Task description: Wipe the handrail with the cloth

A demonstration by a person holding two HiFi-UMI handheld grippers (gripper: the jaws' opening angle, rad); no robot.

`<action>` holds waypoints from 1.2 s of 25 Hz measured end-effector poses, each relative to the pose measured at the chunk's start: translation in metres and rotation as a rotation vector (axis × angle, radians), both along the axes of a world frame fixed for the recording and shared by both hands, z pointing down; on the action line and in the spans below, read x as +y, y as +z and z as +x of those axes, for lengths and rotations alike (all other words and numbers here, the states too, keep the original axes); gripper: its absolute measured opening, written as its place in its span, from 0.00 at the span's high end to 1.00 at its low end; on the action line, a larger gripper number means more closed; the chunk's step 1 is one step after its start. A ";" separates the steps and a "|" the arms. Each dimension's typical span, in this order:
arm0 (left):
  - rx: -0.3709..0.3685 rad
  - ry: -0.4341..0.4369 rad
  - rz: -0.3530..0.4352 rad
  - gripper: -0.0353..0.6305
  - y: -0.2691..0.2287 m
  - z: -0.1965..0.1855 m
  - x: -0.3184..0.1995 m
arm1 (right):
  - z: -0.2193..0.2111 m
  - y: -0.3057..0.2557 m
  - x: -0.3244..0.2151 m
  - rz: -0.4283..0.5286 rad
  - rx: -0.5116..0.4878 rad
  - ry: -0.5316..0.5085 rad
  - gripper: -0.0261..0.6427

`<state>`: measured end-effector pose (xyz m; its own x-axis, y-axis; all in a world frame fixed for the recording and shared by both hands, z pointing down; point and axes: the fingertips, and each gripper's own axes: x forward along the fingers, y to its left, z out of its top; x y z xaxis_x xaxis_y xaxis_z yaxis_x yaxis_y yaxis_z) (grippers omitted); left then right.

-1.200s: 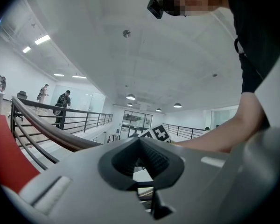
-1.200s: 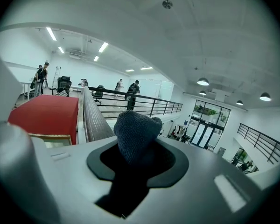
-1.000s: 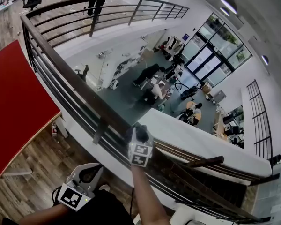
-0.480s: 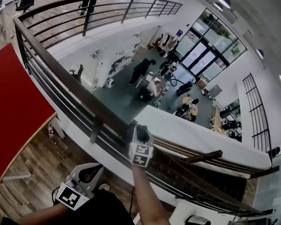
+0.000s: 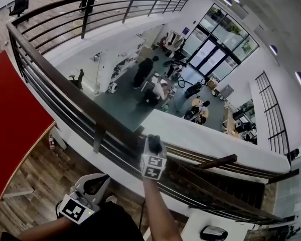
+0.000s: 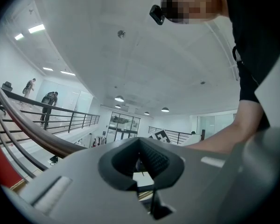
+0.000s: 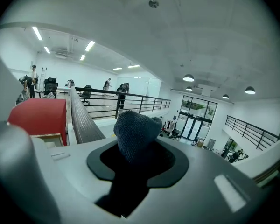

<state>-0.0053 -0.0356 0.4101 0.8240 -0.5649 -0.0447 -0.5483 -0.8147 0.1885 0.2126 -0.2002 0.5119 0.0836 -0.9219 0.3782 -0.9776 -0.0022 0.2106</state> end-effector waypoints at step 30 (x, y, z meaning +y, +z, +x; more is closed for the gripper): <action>-0.021 0.132 -0.019 0.95 0.002 0.045 0.038 | 0.092 -0.003 0.080 0.005 0.042 0.160 0.78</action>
